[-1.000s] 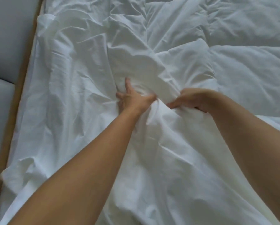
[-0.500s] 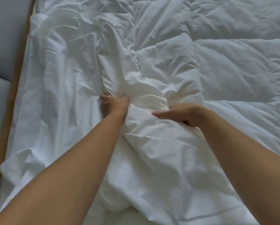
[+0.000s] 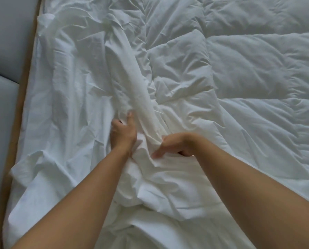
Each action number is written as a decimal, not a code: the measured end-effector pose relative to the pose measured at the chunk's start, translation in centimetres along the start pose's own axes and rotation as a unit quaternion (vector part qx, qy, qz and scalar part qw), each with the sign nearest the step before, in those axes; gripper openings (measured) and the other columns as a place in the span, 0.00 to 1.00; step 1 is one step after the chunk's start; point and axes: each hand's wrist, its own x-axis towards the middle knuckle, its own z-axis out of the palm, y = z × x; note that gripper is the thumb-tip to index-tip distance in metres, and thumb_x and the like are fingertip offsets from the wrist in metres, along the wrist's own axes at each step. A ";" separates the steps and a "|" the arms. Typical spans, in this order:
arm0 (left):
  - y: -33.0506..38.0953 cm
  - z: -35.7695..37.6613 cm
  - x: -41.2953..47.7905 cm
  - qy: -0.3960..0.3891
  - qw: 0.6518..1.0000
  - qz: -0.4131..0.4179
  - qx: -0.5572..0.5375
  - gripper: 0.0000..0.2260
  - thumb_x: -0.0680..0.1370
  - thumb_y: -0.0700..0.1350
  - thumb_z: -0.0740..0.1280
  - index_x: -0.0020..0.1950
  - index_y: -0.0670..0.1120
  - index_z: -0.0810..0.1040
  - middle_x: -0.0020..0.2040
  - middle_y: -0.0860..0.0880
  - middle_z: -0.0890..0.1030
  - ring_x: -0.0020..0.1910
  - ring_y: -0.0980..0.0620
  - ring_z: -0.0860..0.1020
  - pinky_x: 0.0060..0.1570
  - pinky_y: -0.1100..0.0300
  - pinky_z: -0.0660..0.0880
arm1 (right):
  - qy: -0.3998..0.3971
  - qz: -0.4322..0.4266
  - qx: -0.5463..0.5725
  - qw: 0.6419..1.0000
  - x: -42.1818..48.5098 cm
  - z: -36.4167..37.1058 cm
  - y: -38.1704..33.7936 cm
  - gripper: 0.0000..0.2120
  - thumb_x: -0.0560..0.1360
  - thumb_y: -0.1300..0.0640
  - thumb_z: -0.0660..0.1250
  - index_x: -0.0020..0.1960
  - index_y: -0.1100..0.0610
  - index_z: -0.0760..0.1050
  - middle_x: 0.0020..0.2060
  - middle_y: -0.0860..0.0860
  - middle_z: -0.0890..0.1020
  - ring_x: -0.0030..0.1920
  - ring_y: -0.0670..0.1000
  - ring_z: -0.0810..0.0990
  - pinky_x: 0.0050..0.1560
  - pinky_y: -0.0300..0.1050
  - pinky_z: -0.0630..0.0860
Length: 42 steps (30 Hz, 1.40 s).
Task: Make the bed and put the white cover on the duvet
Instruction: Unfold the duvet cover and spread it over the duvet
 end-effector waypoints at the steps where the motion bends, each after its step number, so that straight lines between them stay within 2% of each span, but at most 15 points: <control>1: -0.4 -0.6 -0.3 -0.012 0.999 0.036 0.036 0.21 0.82 0.60 0.61 0.58 0.41 0.75 0.54 0.41 0.80 0.59 0.37 0.78 0.52 0.52 0.71 | 0.024 -0.002 0.006 1.000 0.4 0.5 0.1 0.23 0.74 0.60 0.75 0.66 0.58 0.73 0.54 0.57 0.84 0.52 0.58 0.85 0.53 0.58 0.83; 3: -1.8 -1.6 -0.8 -0.073 0.982 0.102 0.140 0.14 0.79 0.54 0.64 0.54 0.43 0.75 0.51 0.44 0.79 0.55 0.38 0.78 0.50 0.51 0.72 | 0.064 -0.024 0.034 0.997 0.4 0.7 0.5 0.21 0.75 0.60 0.73 0.66 0.59 0.75 0.55 0.59 0.84 0.53 0.60 0.85 0.55 0.61 0.82; 7: -3.3 -2.4 -1.8 -0.219 0.956 0.093 0.172 0.29 0.71 0.56 0.76 0.68 0.47 0.75 0.62 0.49 0.81 0.60 0.45 0.79 0.59 0.49 0.78 | 0.161 -0.051 0.114 0.979 -1.2 -1.0 1.8 0.15 0.79 0.53 0.69 0.61 0.61 0.77 0.50 0.57 0.84 0.49 0.59 0.85 0.52 0.54 0.83; 12: -2.6 -2.8 -2.3 -0.215 0.951 0.113 0.189 0.16 0.76 0.59 0.71 0.53 0.48 0.82 0.46 0.48 0.85 0.43 0.47 0.84 0.48 0.49 0.82 | 0.211 -0.107 0.288 0.928 -0.8 -0.8 3.6 0.20 0.80 0.47 0.68 0.68 0.57 0.75 0.51 0.55 0.86 0.50 0.57 0.86 0.56 0.54 0.82; 18: -0.6 -6.5 -2.7 -0.230 0.912 0.173 0.294 0.25 0.79 0.61 0.68 0.34 0.40 0.81 0.29 0.49 0.83 0.32 0.51 0.82 0.41 0.58 0.75 | 0.009 -0.071 0.318 0.945 -1.3 0.1 5.4 0.24 0.76 0.40 0.71 0.65 0.54 0.80 0.57 0.57 0.85 0.59 0.59 0.83 0.64 0.57 0.77; 21: -0.7 -6.8 -3.3 -0.274 0.932 0.157 0.177 0.20 0.80 0.53 0.70 0.39 0.37 0.81 0.32 0.47 0.84 0.33 0.53 0.83 0.40 0.58 0.77 | -0.048 -0.023 0.221 0.974 -1.6 -0.3 5.0 0.27 0.70 0.42 0.77 0.62 0.57 0.82 0.57 0.59 0.85 0.60 0.62 0.83 0.66 0.60 0.76; 24: 1.0 -6.3 -4.2 -0.267 0.955 0.129 -0.011 0.15 0.83 0.46 0.67 0.46 0.33 0.82 0.42 0.38 0.85 0.42 0.41 0.85 0.40 0.53 0.83 | -0.033 -0.020 0.139 0.990 -1.7 0.0 4.1 0.26 0.68 0.46 0.79 0.61 0.58 0.81 0.52 0.57 0.86 0.52 0.59 0.86 0.60 0.58 0.80; 27: 6.5 -5.5 -3.6 -0.150 0.964 0.143 -0.167 0.15 0.83 0.45 0.66 0.46 0.34 0.80 0.42 0.39 0.84 0.41 0.43 0.85 0.34 0.57 0.82 | 0.033 -0.033 0.121 0.992 -2.2 0.0 4.0 0.14 0.76 0.55 0.72 0.59 0.58 0.77 0.40 0.51 0.86 0.43 0.52 0.82 0.54 0.51 0.78; 29: 10.6 -4.3 -3.8 -0.154 0.946 0.180 -0.221 0.14 0.84 0.46 0.65 0.45 0.36 0.79 0.40 0.42 0.83 0.38 0.47 0.84 0.37 0.56 0.81 | 0.091 -0.055 0.098 0.990 -2.8 -0.3 4.0 0.09 0.82 0.61 0.65 0.61 0.55 0.73 0.50 0.50 0.83 0.49 0.49 0.76 0.60 0.50 0.73; 31: 12.2 -2.0 -4.5 -0.209 0.938 0.235 -0.146 0.11 0.84 0.48 0.65 0.45 0.43 0.79 0.41 0.46 0.82 0.40 0.50 0.81 0.43 0.56 0.78 | 0.138 -0.080 0.101 0.982 -3.2 -0.7 4.2 0.05 0.81 0.61 0.66 0.56 0.54 0.77 0.55 0.55 0.81 0.47 0.49 0.76 0.56 0.47 0.76; 33: 10.7 -0.1 -5.1 -0.225 0.930 0.285 0.053 0.10 0.82 0.54 0.67 0.54 0.48 0.79 0.51 0.50 0.81 0.49 0.51 0.79 0.53 0.57 0.73 | 0.190 -0.102 0.135 0.967 -3.8 -0.8 4.3 0.06 0.81 0.62 0.65 0.49 0.52 0.76 0.43 0.51 0.78 0.44 0.50 0.77 0.42 0.41 0.74; 35: 7.6 0.4 -5.6 -0.186 0.914 0.312 0.177 0.19 0.78 0.59 0.69 0.62 0.48 0.77 0.59 0.48 0.78 0.58 0.49 0.77 0.59 0.57 0.72 | 0.225 -0.110 0.143 0.957 -4.0 -1.5 4.5 0.06 0.81 0.61 0.64 0.56 0.56 0.78 0.42 0.48 0.77 0.50 0.54 0.81 0.41 0.40 0.75; 37: 4.3 0.5 -6.0 -0.190 0.901 0.309 0.238 0.28 0.74 0.64 0.71 0.68 0.51 0.73 0.64 0.46 0.73 0.65 0.45 0.73 0.67 0.50 0.70 | 0.317 -0.127 0.165 0.925 -4.3 -2.8 4.3 0.06 0.78 0.58 0.68 0.54 0.58 0.80 0.40 0.49 0.79 0.47 0.54 0.80 0.39 0.43 0.74; 39: 1.4 0.9 -6.3 -0.225 0.868 0.273 0.350 0.37 0.70 0.69 0.71 0.74 0.54 0.68 0.71 0.44 0.68 0.71 0.40 0.67 0.73 0.45 0.65 | 0.488 -0.142 0.146 0.849 -5.4 -5.0 3.7 0.07 0.76 0.54 0.68 0.48 0.58 0.79 0.39 0.53 0.81 0.45 0.56 0.80 0.37 0.45 0.70; 42: -1.0 1.9 -6.8 -0.238 0.818 0.240 0.465 0.38 0.71 0.70 0.69 0.77 0.56 0.65 0.76 0.43 0.64 0.74 0.36 0.63 0.74 0.41 0.58 | 0.689 -0.130 0.034 0.712 -7.8 -9.4 2.8 0.16 0.77 0.49 0.67 0.59 0.59 0.74 0.54 0.59 0.81 0.55 0.61 0.79 0.47 0.46 0.68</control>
